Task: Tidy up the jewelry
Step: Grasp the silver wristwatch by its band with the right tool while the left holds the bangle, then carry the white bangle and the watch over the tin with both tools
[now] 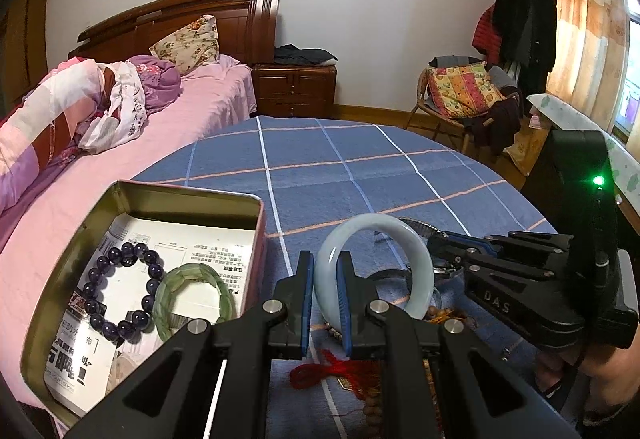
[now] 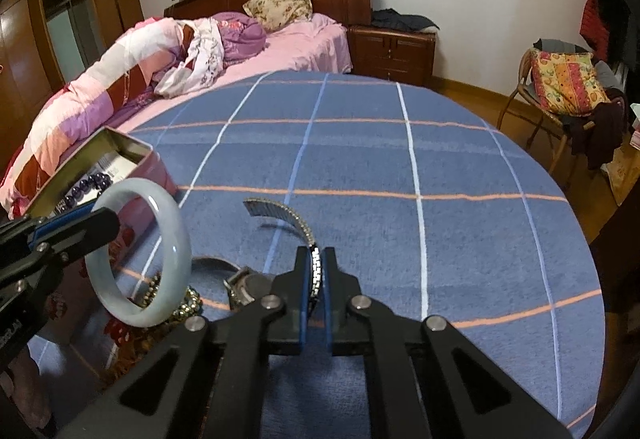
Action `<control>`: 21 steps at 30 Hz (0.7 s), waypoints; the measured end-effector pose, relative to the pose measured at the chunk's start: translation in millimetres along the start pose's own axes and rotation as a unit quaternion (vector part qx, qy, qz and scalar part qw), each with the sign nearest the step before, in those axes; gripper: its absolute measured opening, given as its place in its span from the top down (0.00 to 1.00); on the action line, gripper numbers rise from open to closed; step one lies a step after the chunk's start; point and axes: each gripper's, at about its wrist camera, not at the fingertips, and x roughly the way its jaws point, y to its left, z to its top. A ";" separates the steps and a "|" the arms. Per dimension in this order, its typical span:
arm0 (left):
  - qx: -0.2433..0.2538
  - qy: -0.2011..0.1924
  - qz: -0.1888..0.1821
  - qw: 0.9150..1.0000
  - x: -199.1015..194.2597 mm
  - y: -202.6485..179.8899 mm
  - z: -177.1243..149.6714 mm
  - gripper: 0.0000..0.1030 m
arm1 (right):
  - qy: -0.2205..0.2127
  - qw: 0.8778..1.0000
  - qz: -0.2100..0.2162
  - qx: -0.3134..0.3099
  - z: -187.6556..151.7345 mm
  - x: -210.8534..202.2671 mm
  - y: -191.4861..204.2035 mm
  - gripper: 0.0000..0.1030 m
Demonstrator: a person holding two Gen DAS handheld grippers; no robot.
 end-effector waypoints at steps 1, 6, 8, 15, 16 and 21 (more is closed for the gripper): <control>-0.001 -0.001 0.000 1.000 -1.1 0.4 0.1 0.90 | -0.005 1.000 0.000 0.000 0.2 -1.6 0.6 0.93; -0.006 -0.004 0.001 1.000 -3.7 3.5 1.1 0.90 | -0.025 1.000 0.000 -0.003 1.5 -6.5 3.6 0.93; -0.006 -0.005 0.001 1.000 -4.9 4.1 1.3 0.90 | -0.033 0.999 0.002 -0.002 2.0 -9.0 3.7 0.93; -0.008 -0.011 0.002 1.000 -10.6 5.4 3.3 0.90 | -0.065 0.998 0.006 0.002 3.0 -18.1 4.0 0.93; -0.009 -0.012 0.003 1.000 -11.6 5.8 3.6 0.90 | -0.067 0.998 0.008 0.004 3.0 -19.0 3.7 0.93; -0.012 -0.015 0.005 1.000 -15.0 10.2 6.0 0.90 | -0.073 0.997 0.012 0.009 1.2 -23.4 5.6 0.93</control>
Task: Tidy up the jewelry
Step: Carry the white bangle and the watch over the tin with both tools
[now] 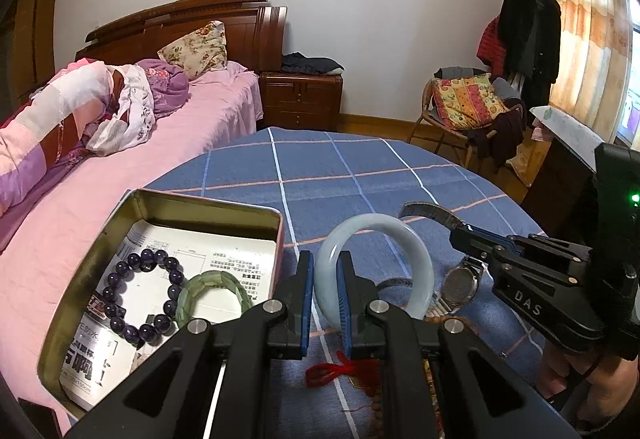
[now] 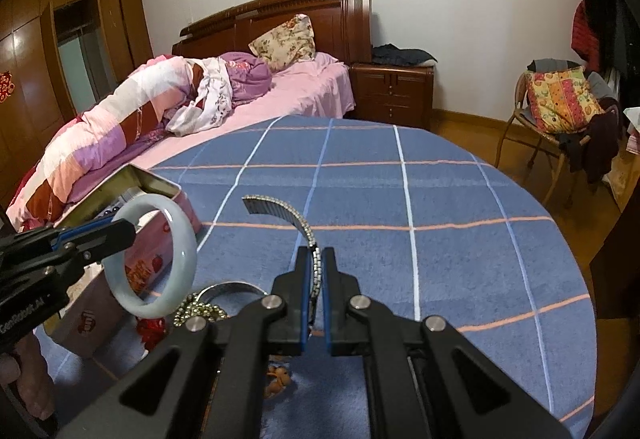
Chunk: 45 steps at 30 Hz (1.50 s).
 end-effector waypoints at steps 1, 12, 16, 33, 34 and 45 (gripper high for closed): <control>-0.001 0.000 0.000 1.000 -0.5 0.5 0.0 0.90 | -0.002 1.000 0.001 0.001 -0.1 -1.5 0.8 0.93; -0.011 -0.013 0.005 1.000 -9.6 11.7 6.0 0.90 | -0.019 1.000 0.001 -0.010 9.7 -17.1 11.4 0.94; -0.017 -0.019 0.006 1.000 -14.5 17.1 8.0 0.90 | -0.026 0.999 0.006 -0.017 13.6 -22.6 18.3 0.94; -0.042 -0.038 0.029 0.998 -40.4 54.6 15.3 0.90 | -0.056 0.996 0.041 -0.057 38.5 -37.9 64.2 0.95; -0.044 -0.039 0.031 0.998 -41.7 56.9 15.1 0.90 | -0.057 0.996 0.045 -0.059 39.6 -37.5 67.6 0.95; -0.065 -0.037 0.060 0.995 -48.6 83.8 10.4 0.90 | -0.065 0.990 0.085 -0.089 48.4 -32.9 112.1 0.95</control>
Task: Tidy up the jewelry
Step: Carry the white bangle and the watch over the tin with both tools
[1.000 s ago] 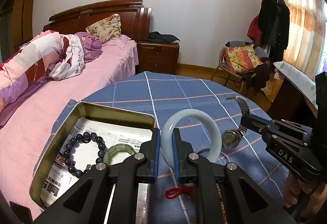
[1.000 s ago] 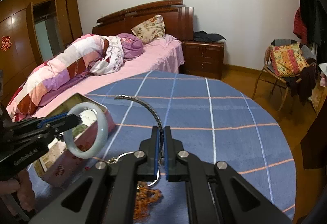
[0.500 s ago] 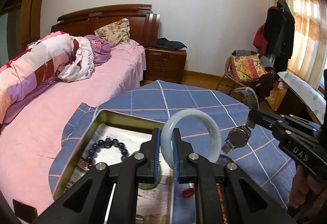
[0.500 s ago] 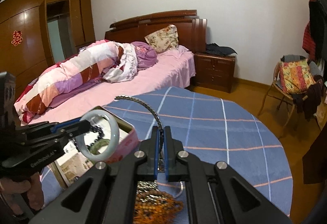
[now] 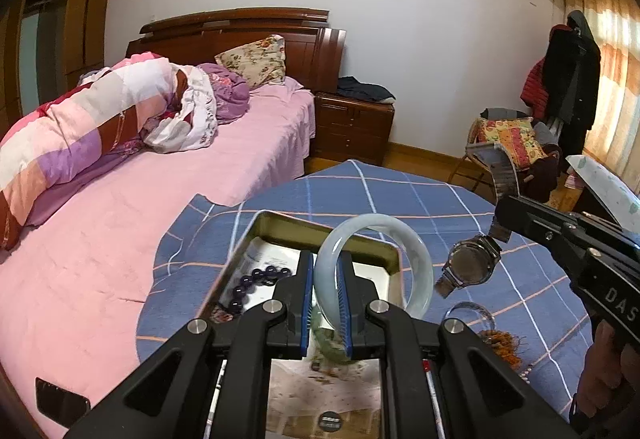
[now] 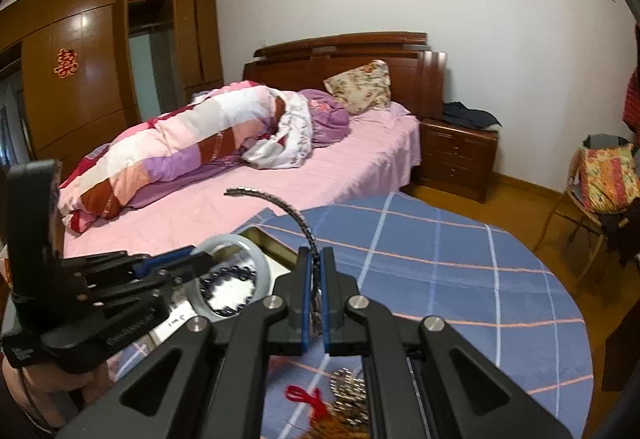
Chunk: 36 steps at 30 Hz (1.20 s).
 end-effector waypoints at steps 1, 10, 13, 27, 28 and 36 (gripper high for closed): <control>-0.001 0.000 0.002 1.000 -0.3 2.4 -0.6 0.90 | 0.000 1.000 0.004 -0.003 1.1 1.4 4.6 0.95; -0.012 0.008 0.017 1.000 1.2 19.0 -4.6 0.90 | 0.003 0.999 0.034 -0.016 3.7 16.7 31.9 0.95; -0.015 0.014 0.021 1.000 4.0 25.0 -6.8 0.90 | 0.010 0.999 0.043 -0.018 1.8 23.5 37.4 0.95; -0.023 0.040 0.031 0.998 19.7 35.5 -16.7 0.90 | 0.042 0.998 0.054 -0.009 -10.6 43.7 40.1 0.95; -0.023 0.044 0.032 0.998 21.7 36.2 -18.0 0.90 | 0.045 0.998 0.054 -0.008 -11.8 45.5 39.5 0.95; -0.020 0.058 0.032 0.998 29.8 36.8 -24.3 0.90 | 0.071 0.996 0.050 -0.005 -23.7 60.0 36.0 0.95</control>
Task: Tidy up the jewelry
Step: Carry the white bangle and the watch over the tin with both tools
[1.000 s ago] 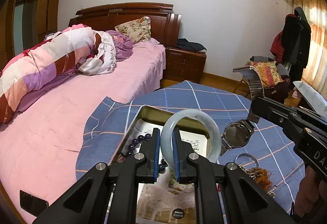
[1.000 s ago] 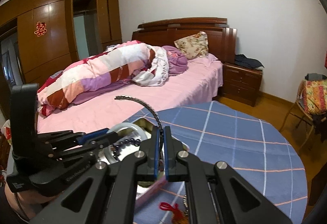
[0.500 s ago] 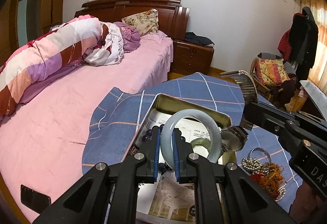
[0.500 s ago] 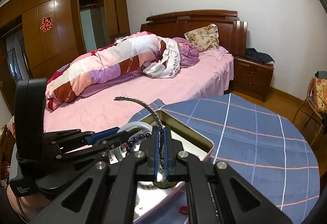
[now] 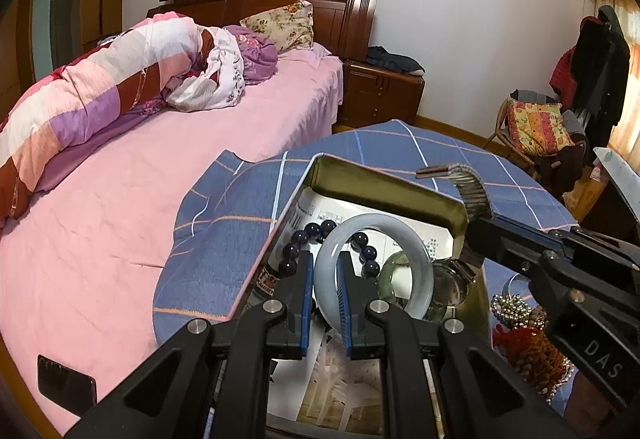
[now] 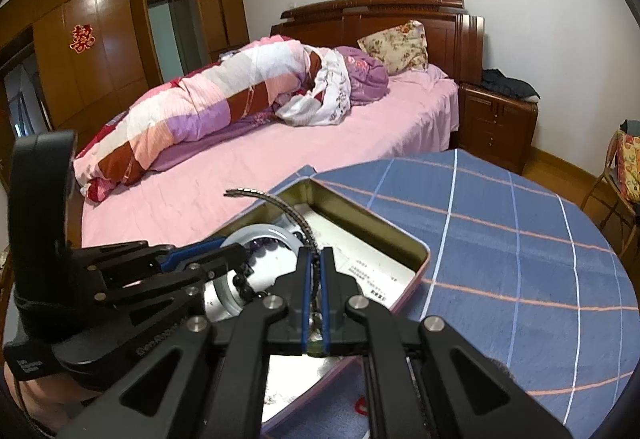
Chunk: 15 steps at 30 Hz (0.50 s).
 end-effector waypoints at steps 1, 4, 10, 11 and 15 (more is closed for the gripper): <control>-0.001 0.002 0.001 1.000 1.2 0.1 -0.1 0.90 | 0.002 1.000 -0.001 0.000 -1.3 0.9 -0.5 0.95; -0.001 0.007 0.002 1.000 4.2 1.3 -1.6 0.90 | 0.009 1.000 -0.004 -0.001 -2.8 4.9 -0.4 0.95; 0.002 0.012 0.002 1.000 6.9 2.7 -4.7 0.90 | 0.022 1.000 -0.007 -0.001 -8.1 14.3 -0.6 0.95; 0.002 0.012 0.002 1.000 6.9 2.4 -4.8 0.90 | 0.022 1.000 -0.007 -0.001 -8.4 13.8 -0.5 0.95; 0.003 0.012 0.001 1.000 4.8 3.1 -5.9 0.90 | 0.023 1.000 -0.006 -0.001 -9.4 11.8 -0.9 0.95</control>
